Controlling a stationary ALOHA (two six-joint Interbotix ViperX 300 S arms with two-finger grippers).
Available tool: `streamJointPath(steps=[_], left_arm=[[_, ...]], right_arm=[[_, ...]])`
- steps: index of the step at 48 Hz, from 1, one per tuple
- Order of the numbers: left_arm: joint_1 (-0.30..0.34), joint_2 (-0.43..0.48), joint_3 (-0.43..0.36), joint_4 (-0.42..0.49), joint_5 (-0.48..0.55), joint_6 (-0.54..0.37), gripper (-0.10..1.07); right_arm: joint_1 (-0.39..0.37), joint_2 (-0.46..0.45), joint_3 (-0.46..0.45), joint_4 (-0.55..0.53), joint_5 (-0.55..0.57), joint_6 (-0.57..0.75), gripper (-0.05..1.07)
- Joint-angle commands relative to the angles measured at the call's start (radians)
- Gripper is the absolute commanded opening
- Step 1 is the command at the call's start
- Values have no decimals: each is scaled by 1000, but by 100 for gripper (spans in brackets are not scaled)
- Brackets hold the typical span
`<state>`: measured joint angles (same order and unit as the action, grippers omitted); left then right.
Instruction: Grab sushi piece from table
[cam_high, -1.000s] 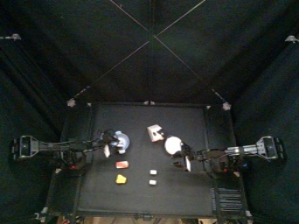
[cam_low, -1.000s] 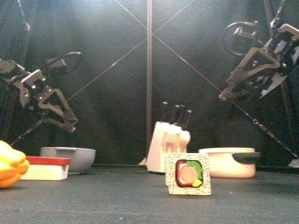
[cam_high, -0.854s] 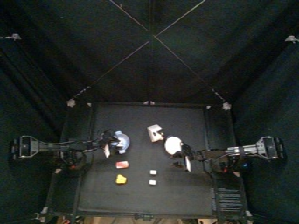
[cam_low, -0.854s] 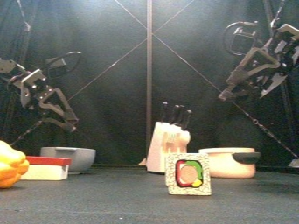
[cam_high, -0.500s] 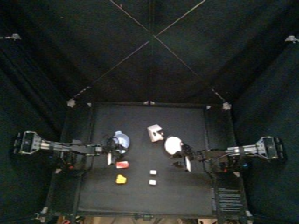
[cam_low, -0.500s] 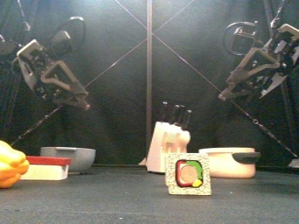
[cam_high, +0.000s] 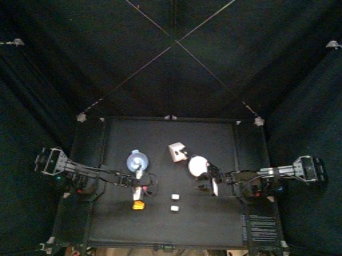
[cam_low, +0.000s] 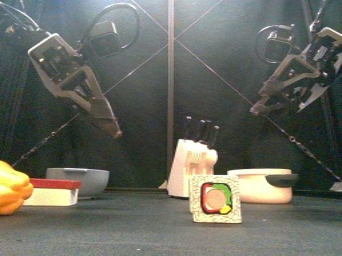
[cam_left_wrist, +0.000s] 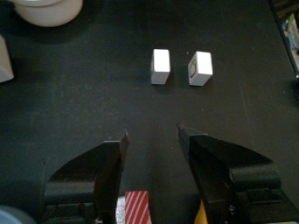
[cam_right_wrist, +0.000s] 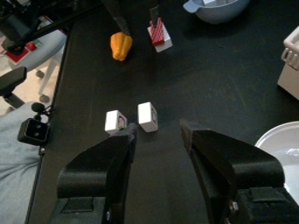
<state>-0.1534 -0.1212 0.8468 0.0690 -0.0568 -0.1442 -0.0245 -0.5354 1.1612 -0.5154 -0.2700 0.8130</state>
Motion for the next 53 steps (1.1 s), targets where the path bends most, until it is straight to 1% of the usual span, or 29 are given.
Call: streamJointPath(steps=[1, 4, 11, 18, 22, 29, 41, 53], left_arm=[[-25, 57, -74, 6, -15, 3, 85], [-37, 95, -106, 11, -15, 5, 85], [-48, 173, -176, 54, -23, 5, 85], [-43, 235, -244, 83, -20, 5, 85], [-37, 258, -270, 97, -17, 5, 85], [-25, 282, -302, 120, -18, 5, 85], [-15, 314, -344, 135, 21, 5, 85], [15, 344, -348, 161, 26, 5, 85]], right_arm=[[2, -5, -18, 2, -8, 2, 81], [2, -5, -18, 2, -6, 2, 81], [2, -5, -18, 2, -6, 2, 81], [2, -5, -17, 2, -8, 2, 81], [3, -5, -17, 2, -8, 2, 81], [2, -5, -17, 2, -8, 2, 81], [2, -5, -17, 2, -8, 2, 81], [3, -5, -17, 2, -6, 2, 81]])
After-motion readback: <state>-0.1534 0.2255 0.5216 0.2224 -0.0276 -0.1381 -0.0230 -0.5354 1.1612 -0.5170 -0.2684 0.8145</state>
